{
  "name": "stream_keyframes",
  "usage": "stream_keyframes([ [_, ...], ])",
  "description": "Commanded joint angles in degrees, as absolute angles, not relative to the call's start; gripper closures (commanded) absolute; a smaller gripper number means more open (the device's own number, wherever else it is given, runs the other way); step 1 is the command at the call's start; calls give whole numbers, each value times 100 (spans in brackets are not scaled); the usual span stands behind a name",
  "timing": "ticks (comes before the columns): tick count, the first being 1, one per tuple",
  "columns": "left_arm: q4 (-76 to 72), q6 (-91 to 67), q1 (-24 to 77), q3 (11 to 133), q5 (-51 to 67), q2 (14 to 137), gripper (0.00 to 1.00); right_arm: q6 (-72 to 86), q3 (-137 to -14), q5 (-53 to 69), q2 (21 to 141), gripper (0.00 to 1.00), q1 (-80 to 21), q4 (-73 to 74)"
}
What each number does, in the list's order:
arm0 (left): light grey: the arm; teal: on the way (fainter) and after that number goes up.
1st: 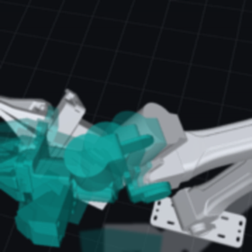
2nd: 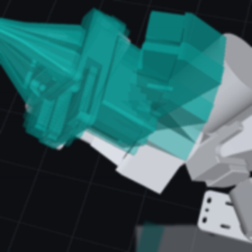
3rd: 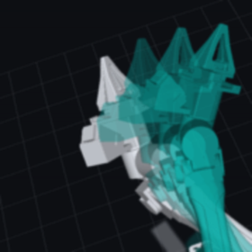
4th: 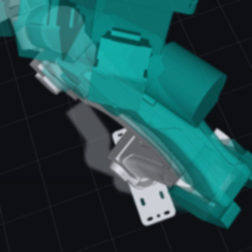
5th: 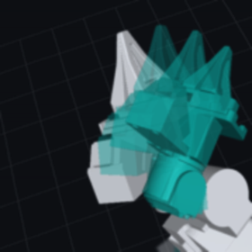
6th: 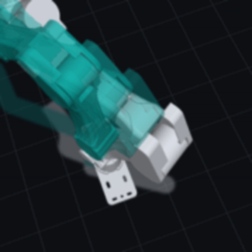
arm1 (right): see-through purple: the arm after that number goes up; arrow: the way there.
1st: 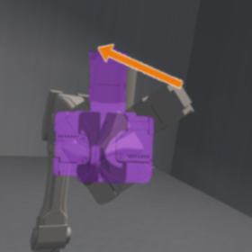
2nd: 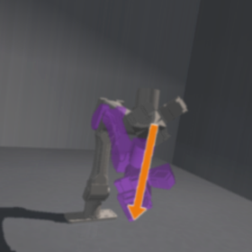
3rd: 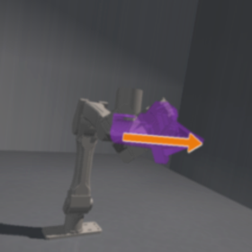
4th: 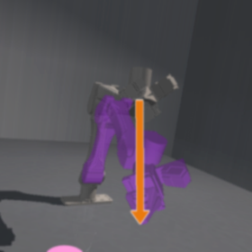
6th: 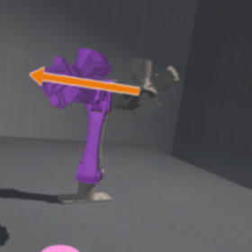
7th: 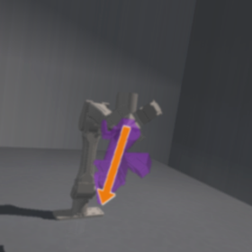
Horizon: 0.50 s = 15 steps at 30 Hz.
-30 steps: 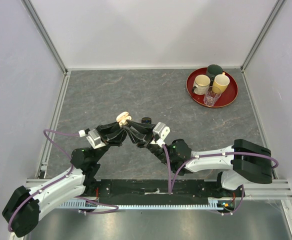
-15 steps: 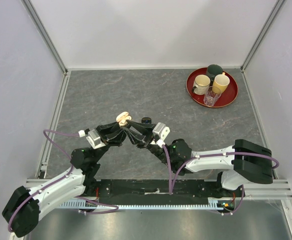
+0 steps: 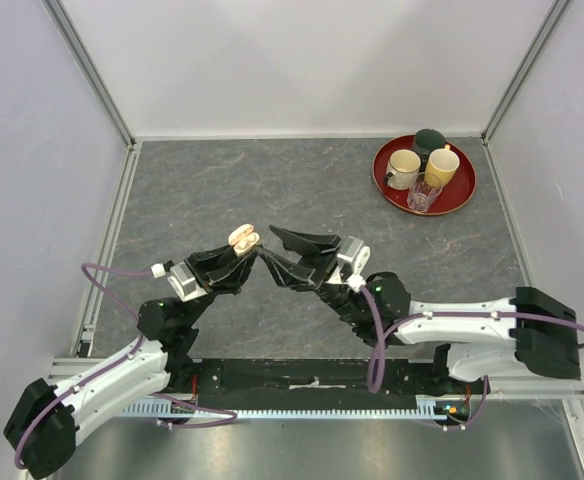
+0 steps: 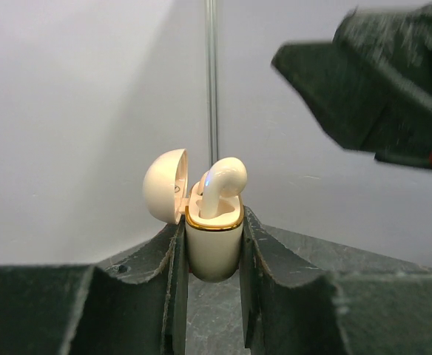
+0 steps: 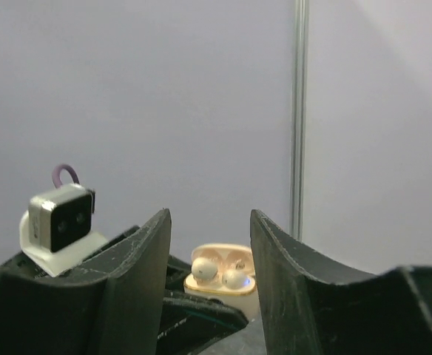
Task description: Insert the wireless bluetooth earbuds into the charging case
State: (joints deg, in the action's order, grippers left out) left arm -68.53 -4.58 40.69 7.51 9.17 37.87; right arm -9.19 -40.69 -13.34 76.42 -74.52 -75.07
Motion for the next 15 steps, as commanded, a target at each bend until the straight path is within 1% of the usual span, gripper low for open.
stream_keyframes([
  [1, -6760, -220, 4087, 914, 1002, 3674, 98, -511, -4718, -1335, 6918, 41, -7462, -5899],
  [4, -6566, -167, 4078, 984, 1151, 3612, 98, -545, -5403, -1529, 6531, 37, -7436, -4250],
  [5, -6365, -150, 4087, 1019, 1247, 3604, 98, -606, -5745, -1416, 6478, 37, -7409, -3288],
  [7, -6162, -97, 4087, 1116, 1362, 3586, 98, -851, -5967, -1214, 6381, 37, -7374, -2317],
  [10, -6108, -79, 4087, 1160, 1476, 3603, 98, -1054, -6441, -818, 6416, 39, -7365, -1183],
  [12, -6100, -88, 4087, 1195, 1512, 3621, 98, -1063, -6565, -477, 6486, 40, -7339, -784],
  [13, -6100, -88, 4087, 1221, 1590, 3621, 98, -1063, -6644, -379, 6512, 42, -7321, -495],
  [15, -6065, -123, 4087, 1257, 1652, 3639, 98, -1037, -6741, -151, 6626, 44, -7278, -247],
])
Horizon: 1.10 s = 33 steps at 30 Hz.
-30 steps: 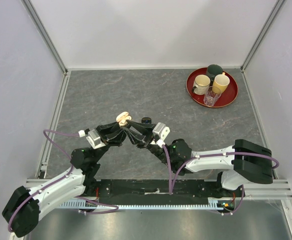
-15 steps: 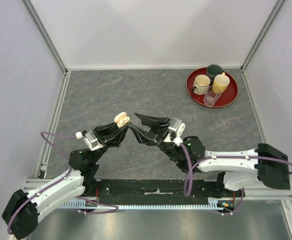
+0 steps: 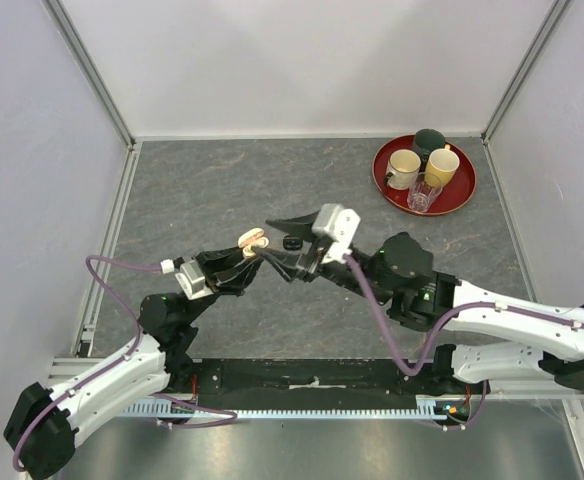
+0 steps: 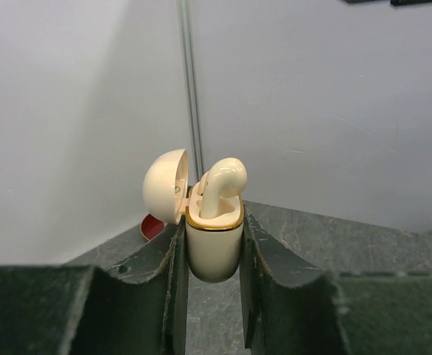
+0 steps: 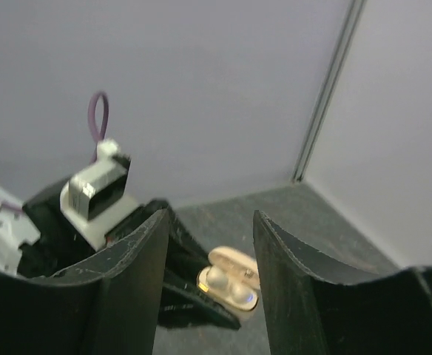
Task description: Insert the wireless bluetooth earbuds into the charging case
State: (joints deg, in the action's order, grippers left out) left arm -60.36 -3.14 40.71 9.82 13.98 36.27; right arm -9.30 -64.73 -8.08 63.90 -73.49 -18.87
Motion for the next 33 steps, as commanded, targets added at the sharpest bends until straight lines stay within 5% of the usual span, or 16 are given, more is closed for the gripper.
stream_keyframes([
  [1, -6064, -140, 4087, 1292, 1713, 3656, 98, -1028, -6820, -106, 6679, 46, -7277, -55],
  [23, -5924, -229, 4087, 1371, 1907, 3744, 98, -695, -6294, -413, 6374, 58, -7014, -1149],
  [33, -5731, -211, 4087, 1336, 1784, 3718, 98, -247, -5642, -2536, 5765, 48, -6847, -2066],
])
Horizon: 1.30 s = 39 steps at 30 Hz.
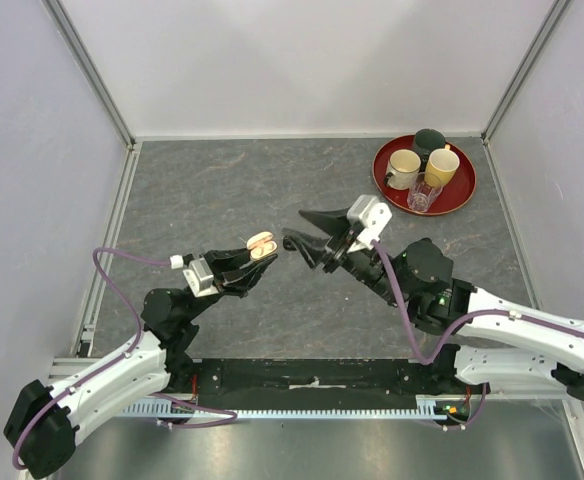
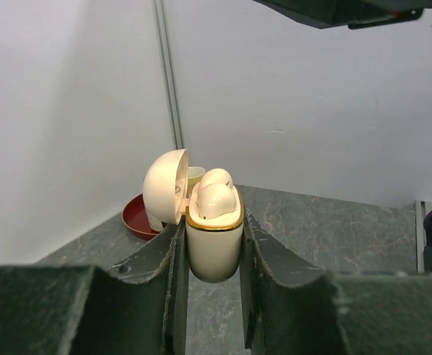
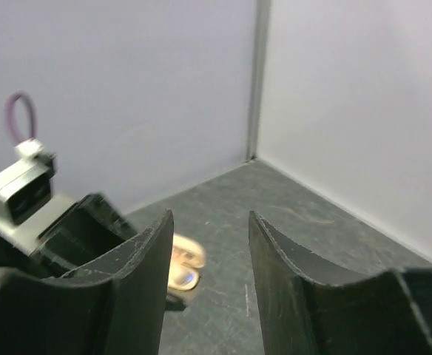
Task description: Insert the wireless bluetooth earbuds into the charging case
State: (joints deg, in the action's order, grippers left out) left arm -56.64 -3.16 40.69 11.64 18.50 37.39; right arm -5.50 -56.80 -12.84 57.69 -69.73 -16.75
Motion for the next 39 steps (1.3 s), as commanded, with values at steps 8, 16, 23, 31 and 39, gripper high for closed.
stream_keyframes([
  [8, -5660, -193, 4087, 1362, 1819, 3788, 98, 1737, -5915, -3270, 6056, 34, -5558, -828],
  [16, -5485, -123, 4078, 1371, 1881, 3814, 98, 2469, -6064, -2479, 6284, 2, -4711, -194],
  [23, -5186, -9, 4087, 1520, 2135, 4008, 98, 3137, -6643, -1057, 6925, 2, -3992, 614],
  [31, -5045, 149, 4078, 1600, 2443, 4297, 98, 3226, -6706, -415, 7233, 2, -3929, 554],
  [39, -5080, 167, 4078, 1863, 2760, 4789, 98, 3138, -6627, 790, 7532, 2, -3929, 334],
])
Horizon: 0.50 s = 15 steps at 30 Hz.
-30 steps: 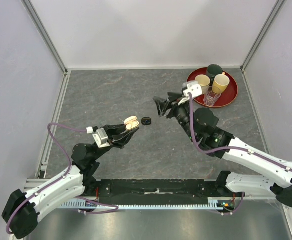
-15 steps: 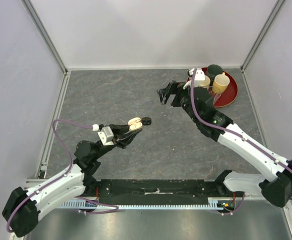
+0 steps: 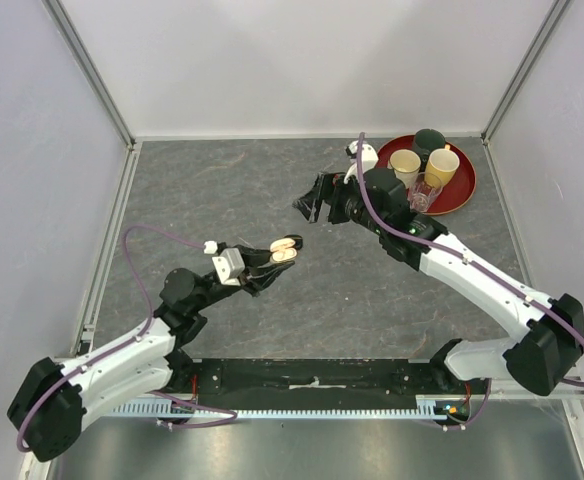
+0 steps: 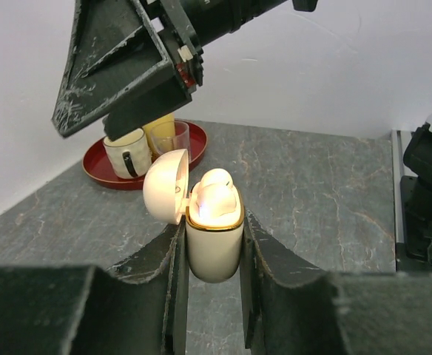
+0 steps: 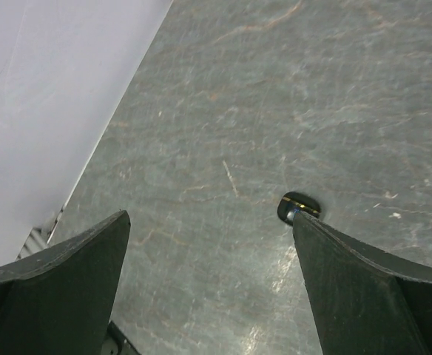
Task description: Insert the wireless bluetooth earbuds into the charging case
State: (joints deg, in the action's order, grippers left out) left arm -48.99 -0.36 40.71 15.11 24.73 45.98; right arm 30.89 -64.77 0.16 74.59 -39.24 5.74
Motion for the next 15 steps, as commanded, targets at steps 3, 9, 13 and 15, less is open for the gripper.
stream_keyframes([
  [3, -5185, 115, 4087, 1933, 2839, 5000, 98, 3129, -6487, 958, 7515, 2, -3929, 238],
  [9, -5414, 53, 4087, 2048, 2962, 5369, 98, 3199, -6258, 1336, 7506, 2, -3929, 158],
  [13, -5546, -97, 4078, 2118, 3023, 5554, 98, 3217, -6012, 1389, 7488, 2, -3937, 193],
  [15, -5572, -97, 4087, 2153, 3015, 5659, 98, 3191, -5855, 1485, 7410, 2, -3938, 202],
])
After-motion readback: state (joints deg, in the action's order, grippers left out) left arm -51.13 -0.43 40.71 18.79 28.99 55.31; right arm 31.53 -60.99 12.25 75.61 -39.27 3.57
